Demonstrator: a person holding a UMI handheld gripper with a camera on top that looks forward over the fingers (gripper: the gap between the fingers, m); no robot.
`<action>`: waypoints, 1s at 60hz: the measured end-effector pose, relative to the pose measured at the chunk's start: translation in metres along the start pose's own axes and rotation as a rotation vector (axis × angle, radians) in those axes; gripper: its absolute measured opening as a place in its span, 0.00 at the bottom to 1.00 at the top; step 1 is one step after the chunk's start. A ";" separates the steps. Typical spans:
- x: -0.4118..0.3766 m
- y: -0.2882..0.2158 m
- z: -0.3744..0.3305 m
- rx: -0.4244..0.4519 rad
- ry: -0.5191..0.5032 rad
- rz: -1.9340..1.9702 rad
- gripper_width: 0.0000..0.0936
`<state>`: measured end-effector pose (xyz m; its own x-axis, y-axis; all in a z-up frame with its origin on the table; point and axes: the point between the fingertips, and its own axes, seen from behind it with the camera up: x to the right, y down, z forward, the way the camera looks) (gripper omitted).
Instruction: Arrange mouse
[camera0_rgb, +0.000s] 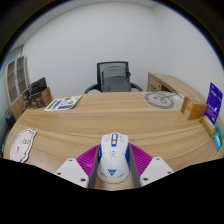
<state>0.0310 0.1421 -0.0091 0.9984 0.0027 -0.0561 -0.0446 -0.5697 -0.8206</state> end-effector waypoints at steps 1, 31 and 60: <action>0.000 0.001 0.000 -0.003 0.003 0.000 0.54; -0.207 -0.024 -0.024 -0.033 -0.111 0.013 0.41; -0.371 0.027 -0.005 -0.114 -0.014 -0.002 0.48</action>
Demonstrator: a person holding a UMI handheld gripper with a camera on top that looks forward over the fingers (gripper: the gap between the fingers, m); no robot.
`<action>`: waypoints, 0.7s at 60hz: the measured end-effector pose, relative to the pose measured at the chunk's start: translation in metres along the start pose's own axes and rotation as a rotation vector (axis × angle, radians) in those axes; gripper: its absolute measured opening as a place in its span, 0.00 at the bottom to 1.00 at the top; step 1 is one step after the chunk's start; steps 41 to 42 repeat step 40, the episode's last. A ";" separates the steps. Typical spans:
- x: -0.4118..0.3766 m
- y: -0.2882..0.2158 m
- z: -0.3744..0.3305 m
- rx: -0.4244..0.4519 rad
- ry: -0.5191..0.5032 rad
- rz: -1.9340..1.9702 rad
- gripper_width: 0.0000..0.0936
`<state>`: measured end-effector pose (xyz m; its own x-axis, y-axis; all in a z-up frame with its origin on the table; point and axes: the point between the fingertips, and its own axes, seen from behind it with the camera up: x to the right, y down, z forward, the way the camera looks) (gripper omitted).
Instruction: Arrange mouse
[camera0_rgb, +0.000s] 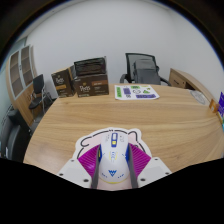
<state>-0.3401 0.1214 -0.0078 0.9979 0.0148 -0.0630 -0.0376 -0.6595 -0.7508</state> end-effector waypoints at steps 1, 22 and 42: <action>0.000 0.000 0.001 -0.004 0.000 -0.006 0.50; -0.010 0.019 -0.079 -0.031 -0.039 0.044 0.89; 0.001 0.078 -0.247 0.056 -0.116 0.088 0.89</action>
